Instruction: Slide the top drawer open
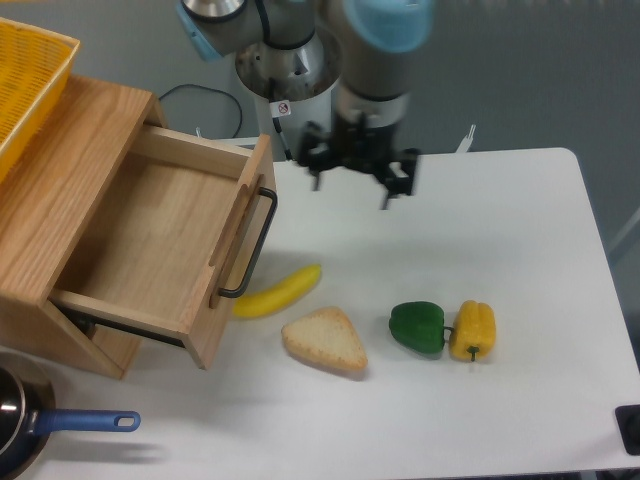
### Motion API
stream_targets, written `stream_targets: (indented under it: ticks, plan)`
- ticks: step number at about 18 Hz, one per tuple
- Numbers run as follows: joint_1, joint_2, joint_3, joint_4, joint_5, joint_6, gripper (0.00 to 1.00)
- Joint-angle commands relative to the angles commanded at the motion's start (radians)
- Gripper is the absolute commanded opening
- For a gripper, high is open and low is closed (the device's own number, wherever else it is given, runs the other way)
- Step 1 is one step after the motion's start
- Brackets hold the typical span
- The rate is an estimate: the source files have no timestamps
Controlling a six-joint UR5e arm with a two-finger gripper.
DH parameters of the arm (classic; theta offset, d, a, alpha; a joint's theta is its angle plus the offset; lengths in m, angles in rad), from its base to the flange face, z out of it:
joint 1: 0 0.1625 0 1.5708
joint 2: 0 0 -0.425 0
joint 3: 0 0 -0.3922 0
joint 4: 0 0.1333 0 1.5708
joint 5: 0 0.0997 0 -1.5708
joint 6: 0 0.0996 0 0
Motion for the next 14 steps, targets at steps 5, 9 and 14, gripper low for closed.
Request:
stream_targets:
  ticks: [5,9,14]
  plan:
    - [0.059,-0.101,0.003,0.143,0.172,0.118,1.00]
    - [0.075,-0.193,0.026,0.181,0.186,0.169,1.00]
    - [0.092,-0.229,0.031,0.181,0.178,0.336,1.00]
